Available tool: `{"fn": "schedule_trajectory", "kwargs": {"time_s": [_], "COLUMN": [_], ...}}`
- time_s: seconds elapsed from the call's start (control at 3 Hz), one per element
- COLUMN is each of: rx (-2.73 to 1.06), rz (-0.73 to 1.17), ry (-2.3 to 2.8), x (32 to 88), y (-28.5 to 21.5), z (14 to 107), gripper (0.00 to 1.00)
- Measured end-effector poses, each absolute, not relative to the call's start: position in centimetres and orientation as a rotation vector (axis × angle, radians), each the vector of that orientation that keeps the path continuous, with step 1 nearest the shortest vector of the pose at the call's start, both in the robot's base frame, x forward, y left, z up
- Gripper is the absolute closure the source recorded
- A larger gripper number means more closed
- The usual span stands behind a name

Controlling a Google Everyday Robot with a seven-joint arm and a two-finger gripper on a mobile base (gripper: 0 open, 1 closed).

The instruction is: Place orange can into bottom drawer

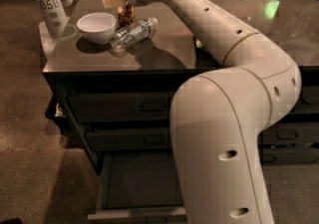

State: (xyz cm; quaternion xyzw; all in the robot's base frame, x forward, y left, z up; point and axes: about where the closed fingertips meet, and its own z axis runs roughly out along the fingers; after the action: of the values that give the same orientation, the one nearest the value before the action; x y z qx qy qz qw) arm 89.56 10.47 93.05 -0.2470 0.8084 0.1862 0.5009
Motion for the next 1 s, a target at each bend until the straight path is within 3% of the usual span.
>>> {"fn": "schedule_trajectory", "kwargs": {"time_s": [1.0], "rx": [-0.607], "rz": [0.512], "ry": [1.968], "x": [90.52], "y": [11.55], "z": [92.03], "gripper": [0.88]}}
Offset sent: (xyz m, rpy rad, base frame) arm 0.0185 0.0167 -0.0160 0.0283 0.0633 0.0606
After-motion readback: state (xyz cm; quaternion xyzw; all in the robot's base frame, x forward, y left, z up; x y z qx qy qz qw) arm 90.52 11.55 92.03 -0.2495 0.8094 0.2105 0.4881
